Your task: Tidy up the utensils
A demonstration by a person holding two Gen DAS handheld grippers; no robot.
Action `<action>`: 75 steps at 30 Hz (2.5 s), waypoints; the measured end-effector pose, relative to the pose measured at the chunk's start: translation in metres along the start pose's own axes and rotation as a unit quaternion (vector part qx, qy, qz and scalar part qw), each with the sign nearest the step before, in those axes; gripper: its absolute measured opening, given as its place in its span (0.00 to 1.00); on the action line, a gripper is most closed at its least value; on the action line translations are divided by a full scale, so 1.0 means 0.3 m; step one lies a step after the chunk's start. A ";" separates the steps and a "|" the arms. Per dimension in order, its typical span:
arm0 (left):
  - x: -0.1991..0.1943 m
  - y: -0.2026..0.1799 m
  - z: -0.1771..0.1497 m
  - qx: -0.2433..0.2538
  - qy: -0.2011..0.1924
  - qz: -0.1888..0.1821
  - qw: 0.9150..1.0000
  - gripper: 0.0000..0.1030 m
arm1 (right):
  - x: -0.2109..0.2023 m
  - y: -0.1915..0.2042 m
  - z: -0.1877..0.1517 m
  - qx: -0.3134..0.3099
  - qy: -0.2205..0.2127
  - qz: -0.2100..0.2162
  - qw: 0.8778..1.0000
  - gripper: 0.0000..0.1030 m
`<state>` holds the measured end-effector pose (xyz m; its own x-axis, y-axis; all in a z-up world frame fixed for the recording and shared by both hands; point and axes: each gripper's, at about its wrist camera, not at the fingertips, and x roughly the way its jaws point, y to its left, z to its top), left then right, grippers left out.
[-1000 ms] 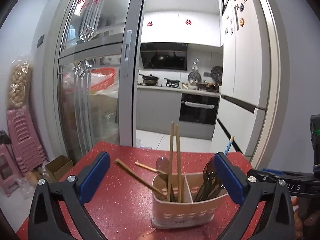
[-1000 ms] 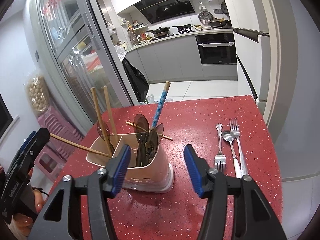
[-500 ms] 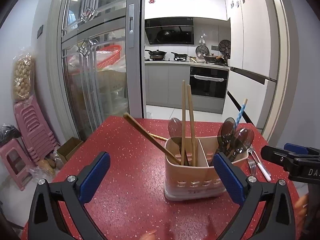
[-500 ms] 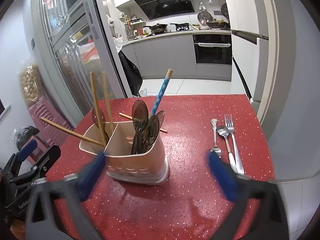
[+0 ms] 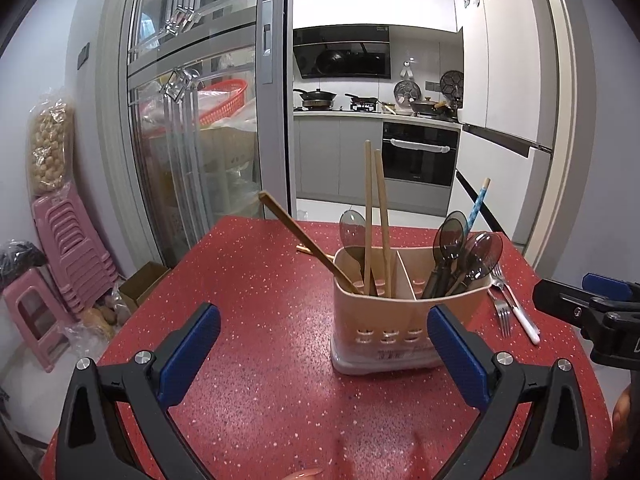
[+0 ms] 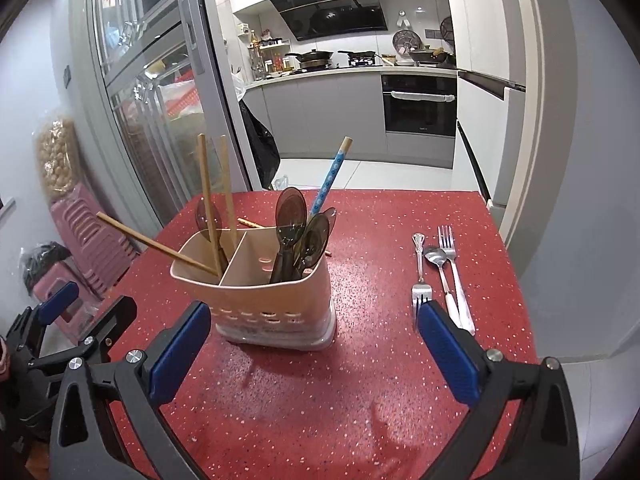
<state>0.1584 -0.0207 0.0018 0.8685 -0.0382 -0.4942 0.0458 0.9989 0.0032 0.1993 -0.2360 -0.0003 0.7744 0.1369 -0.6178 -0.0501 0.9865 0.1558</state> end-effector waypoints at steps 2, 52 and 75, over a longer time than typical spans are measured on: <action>-0.013 0.003 0.000 0.000 0.003 -0.002 1.000 1.00 | -0.018 0.013 -0.010 -0.003 -0.004 -0.009 1.000 1.00; -0.102 0.018 0.061 0.000 -0.006 -0.023 1.000 1.00 | -0.138 0.063 -0.019 -0.003 -0.045 -0.059 0.997 1.00; -0.103 0.020 0.062 0.002 -0.009 -0.021 1.000 1.00 | -0.137 0.065 -0.021 -0.004 -0.046 -0.057 0.997 1.00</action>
<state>0.1411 -0.0139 0.0333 0.8744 -0.0806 -0.4785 0.0839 0.9964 -0.0145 0.1624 -0.2217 0.0232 0.8303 0.0150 -0.5571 0.0374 0.9959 0.0826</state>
